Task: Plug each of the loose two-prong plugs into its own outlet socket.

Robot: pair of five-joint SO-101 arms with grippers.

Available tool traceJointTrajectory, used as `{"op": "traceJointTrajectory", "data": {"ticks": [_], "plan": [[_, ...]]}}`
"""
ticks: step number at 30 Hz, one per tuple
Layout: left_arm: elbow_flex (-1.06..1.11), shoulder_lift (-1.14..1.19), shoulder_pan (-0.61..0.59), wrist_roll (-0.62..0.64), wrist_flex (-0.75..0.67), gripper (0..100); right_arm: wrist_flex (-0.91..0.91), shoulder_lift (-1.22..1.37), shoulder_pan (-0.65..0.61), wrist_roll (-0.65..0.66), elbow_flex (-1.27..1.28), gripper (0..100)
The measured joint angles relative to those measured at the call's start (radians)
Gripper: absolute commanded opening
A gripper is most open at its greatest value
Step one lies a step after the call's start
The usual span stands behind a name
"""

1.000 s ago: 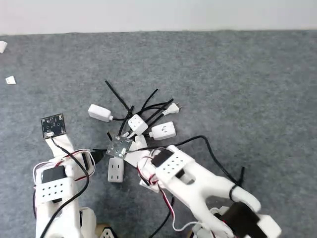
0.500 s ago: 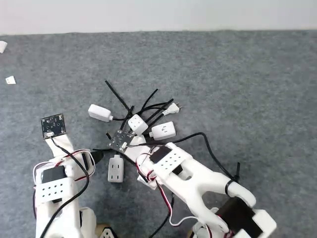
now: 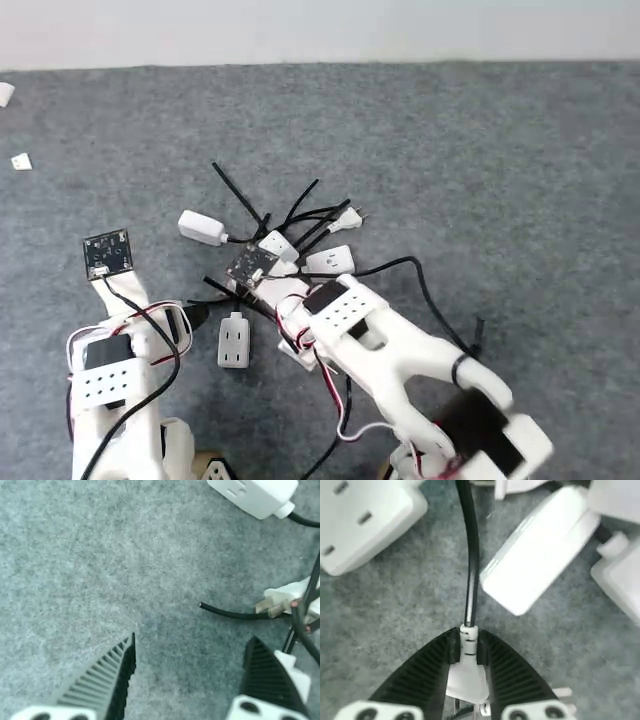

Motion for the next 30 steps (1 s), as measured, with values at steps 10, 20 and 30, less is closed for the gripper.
{"op": "traceJointTrajectory", "data": {"ticks": [10, 20, 30], "plan": [[0.000, 0.000, 0.000, 0.008, -0.014, 32, 0.222, -0.499, 0.000, 0.000, -0.026, 0.9], [0.000, 0.000, 0.000, 0.031, -0.018, 33, 0.442, -0.654, 0.017, 0.000, -0.391, 0.9], [0.000, 0.000, 0.157, -0.094, 0.015, 32, 0.308, -0.605, -0.158, 0.000, -0.356, 0.9]]}}
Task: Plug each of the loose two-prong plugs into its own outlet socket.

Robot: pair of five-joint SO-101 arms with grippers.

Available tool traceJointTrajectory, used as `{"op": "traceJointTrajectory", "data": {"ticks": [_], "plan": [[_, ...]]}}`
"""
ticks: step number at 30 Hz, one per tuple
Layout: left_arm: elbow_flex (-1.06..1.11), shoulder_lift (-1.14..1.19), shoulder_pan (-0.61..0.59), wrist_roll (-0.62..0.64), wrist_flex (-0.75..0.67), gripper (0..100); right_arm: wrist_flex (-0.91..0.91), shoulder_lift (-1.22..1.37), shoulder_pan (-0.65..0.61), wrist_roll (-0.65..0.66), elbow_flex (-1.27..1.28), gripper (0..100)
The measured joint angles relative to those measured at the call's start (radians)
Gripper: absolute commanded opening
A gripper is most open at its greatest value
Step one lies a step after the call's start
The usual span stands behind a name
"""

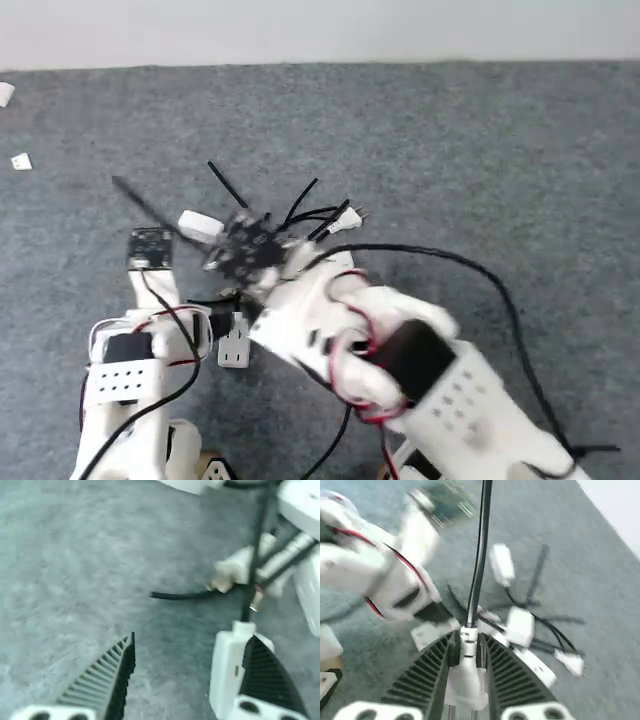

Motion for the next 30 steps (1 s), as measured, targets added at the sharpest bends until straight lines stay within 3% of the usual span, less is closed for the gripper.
{"op": "traceJointTrajectory", "data": {"ticks": [8, 21, 30], "plan": [[0.003, -0.002, 0.068, -0.121, 0.034, 32, -0.187, 0.198, -0.017, -0.003, 0.035, 0.9], [0.003, -0.012, 0.097, -0.227, 0.084, 32, -0.264, 0.288, 0.002, -0.003, 0.035, 0.9], [0.002, -0.012, 0.103, -0.238, 0.086, 32, -0.391, 0.298, 0.075, -0.180, 0.100, 0.9]]}}
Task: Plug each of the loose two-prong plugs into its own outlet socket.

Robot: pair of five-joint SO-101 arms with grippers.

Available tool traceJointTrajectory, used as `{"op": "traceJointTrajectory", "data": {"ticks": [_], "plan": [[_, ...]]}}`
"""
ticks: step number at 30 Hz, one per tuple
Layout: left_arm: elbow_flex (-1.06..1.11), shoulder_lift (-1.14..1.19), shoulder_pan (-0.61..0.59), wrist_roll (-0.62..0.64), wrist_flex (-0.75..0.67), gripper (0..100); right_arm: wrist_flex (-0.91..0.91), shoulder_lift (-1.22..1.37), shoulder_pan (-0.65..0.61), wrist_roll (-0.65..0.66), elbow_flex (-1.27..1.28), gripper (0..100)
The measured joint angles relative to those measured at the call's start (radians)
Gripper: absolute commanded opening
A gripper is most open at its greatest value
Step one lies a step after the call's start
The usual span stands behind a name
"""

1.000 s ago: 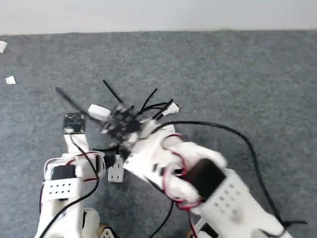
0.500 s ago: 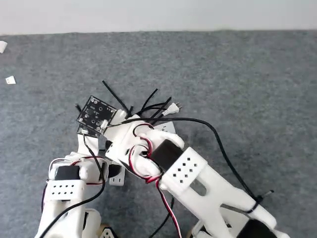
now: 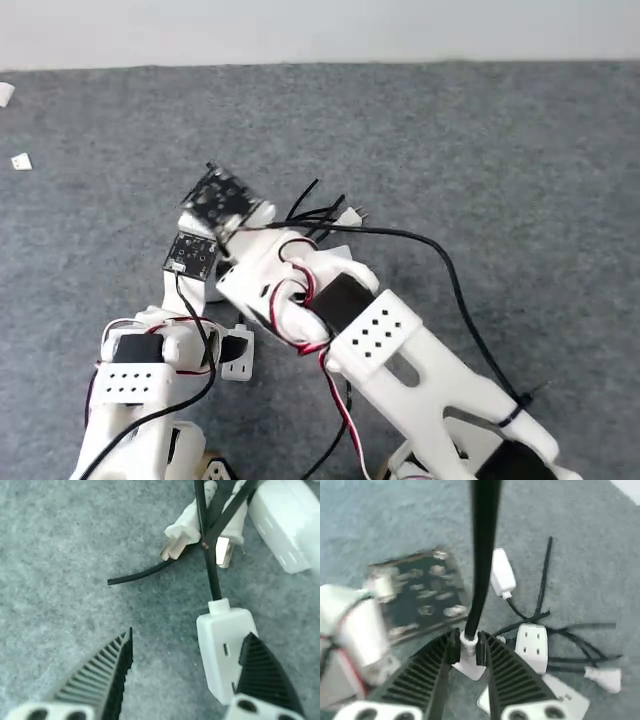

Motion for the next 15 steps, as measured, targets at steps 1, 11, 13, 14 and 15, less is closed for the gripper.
{"op": "traceJointTrajectory", "data": {"ticks": [1, 11, 13, 14, 15], "plan": [[0.000, 0.000, 0.000, 0.000, 0.000, 32, -0.021, 0.000, 0.011, -0.029, 0.021, 0.9], [0.006, 0.011, -0.080, 0.060, -0.052, 32, -0.150, 0.000, 0.044, -0.290, 0.186, 0.9], [0.006, 0.008, -0.098, 0.064, -0.058, 32, -0.153, 0.000, 0.044, -0.305, 0.209, 0.8], [0.006, -0.008, -0.109, 0.064, -0.058, 32, -0.155, 0.000, 0.046, -0.321, 0.215, 0.8], [0.012, -0.029, -0.120, 0.066, -0.061, 32, -0.155, 0.000, 0.044, -0.336, 0.224, 0.8]]}}
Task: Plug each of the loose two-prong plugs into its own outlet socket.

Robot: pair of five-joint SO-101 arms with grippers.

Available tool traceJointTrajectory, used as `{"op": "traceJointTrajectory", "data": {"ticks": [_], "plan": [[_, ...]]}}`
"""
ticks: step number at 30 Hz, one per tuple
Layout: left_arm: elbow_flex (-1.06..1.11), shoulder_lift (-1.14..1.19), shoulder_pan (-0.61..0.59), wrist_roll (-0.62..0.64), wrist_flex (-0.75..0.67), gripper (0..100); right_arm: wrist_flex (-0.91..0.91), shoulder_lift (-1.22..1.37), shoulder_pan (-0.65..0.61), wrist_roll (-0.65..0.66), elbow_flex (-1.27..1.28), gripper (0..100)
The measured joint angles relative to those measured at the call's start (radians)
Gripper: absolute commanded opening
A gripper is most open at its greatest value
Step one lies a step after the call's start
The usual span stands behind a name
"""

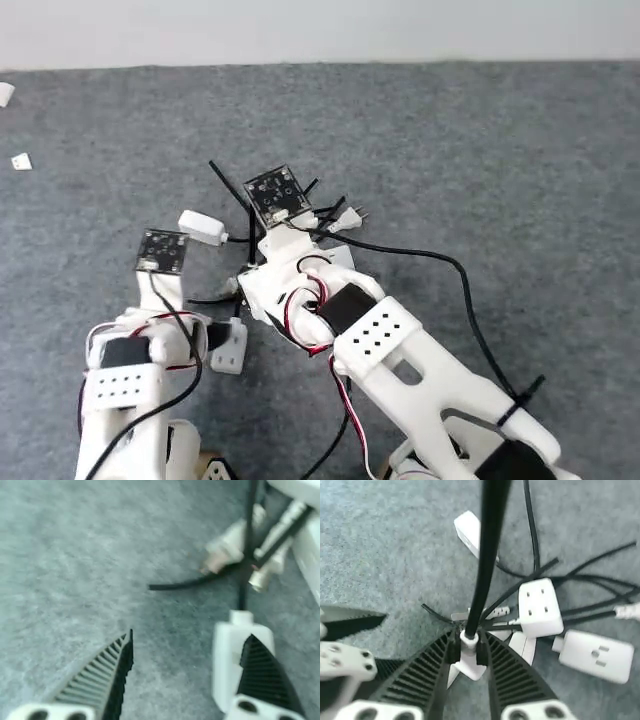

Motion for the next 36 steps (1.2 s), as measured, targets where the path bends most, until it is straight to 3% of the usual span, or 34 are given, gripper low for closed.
{"op": "traceJointTrajectory", "data": {"ticks": [5, 18, 22, 27, 36], "plan": [[0.080, -0.189, -0.012, 0.002, 0.011, 32, 0.000, 0.000, -0.021, -0.021, 0.008, 0.8], [0.173, -0.850, -0.092, 0.124, 0.284, 33, -0.014, 0.002, -0.091, -0.055, 0.061, 0.8], [0.173, -0.822, -0.098, 0.150, 0.284, 33, -0.058, 0.003, -0.092, -0.098, 0.089, 0.8], [0.160, -0.629, -0.098, 0.152, 0.233, 33, -0.083, 0.003, -0.075, -0.103, 0.097, 0.8], [0.100, -0.425, 0.005, 0.081, 0.264, 32, 0.101, -0.176, 0.229, -0.103, 0.101, 0.8]]}}
